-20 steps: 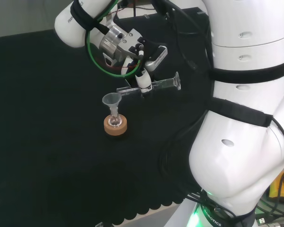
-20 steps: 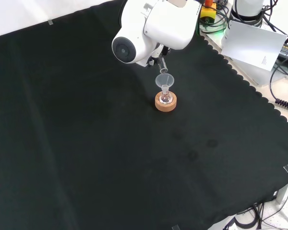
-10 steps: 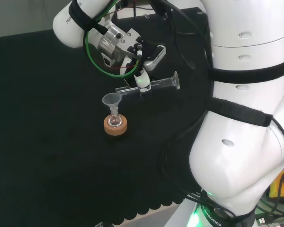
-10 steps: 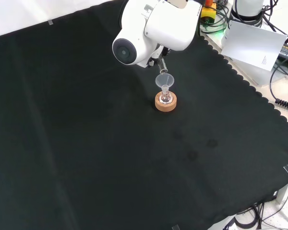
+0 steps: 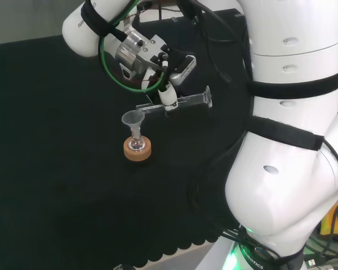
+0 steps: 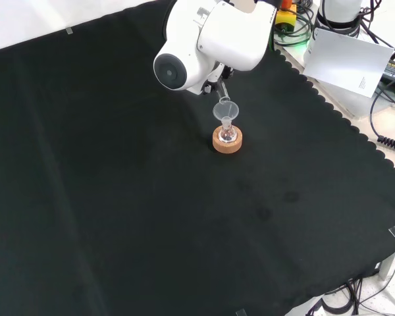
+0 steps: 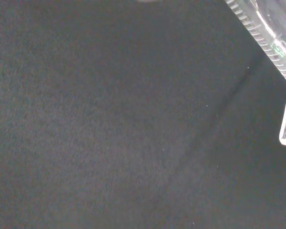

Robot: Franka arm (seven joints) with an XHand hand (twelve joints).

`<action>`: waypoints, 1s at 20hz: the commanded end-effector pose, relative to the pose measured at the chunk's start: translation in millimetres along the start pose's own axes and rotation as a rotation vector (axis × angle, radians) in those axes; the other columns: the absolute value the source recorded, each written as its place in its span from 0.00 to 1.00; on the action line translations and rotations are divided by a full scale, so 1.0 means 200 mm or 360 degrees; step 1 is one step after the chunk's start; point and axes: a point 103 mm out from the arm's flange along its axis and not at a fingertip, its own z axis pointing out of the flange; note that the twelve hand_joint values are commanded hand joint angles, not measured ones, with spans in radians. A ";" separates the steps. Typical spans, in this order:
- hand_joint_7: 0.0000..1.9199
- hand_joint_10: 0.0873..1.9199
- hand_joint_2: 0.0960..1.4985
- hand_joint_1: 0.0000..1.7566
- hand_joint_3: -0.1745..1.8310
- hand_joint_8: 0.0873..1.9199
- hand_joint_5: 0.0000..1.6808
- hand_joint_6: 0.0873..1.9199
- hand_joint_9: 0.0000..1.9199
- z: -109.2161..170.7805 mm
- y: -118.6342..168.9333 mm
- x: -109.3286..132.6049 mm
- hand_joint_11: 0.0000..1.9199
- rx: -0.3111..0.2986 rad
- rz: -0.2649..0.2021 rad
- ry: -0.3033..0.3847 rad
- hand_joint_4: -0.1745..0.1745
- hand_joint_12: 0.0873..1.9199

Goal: Pour the water from the graduated cylinder into the round-bottom flask.

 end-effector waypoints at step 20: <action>0.69 0.00 0.74 0.64 0.09 0.10 0.57 0.53 0.77 0.11 0.03 -0.14 0.67 -0.0609 -0.0240 0.0373 0.17 0.34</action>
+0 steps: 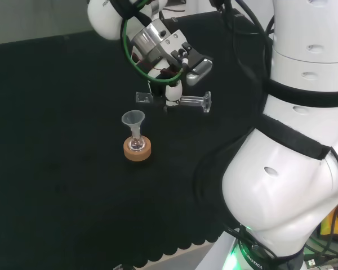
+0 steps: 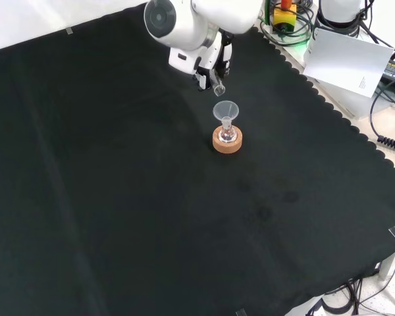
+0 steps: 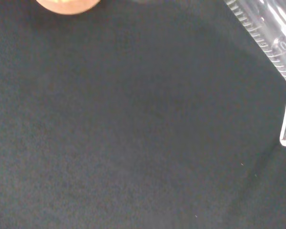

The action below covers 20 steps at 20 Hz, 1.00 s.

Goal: Pour the water from the graduated cylinder into the round-bottom flask.

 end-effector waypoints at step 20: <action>0.69 0.00 0.74 0.64 0.09 0.09 0.57 0.52 0.77 -0.05 0.25 -0.24 0.68 -0.0741 -0.0315 0.0519 0.18 0.34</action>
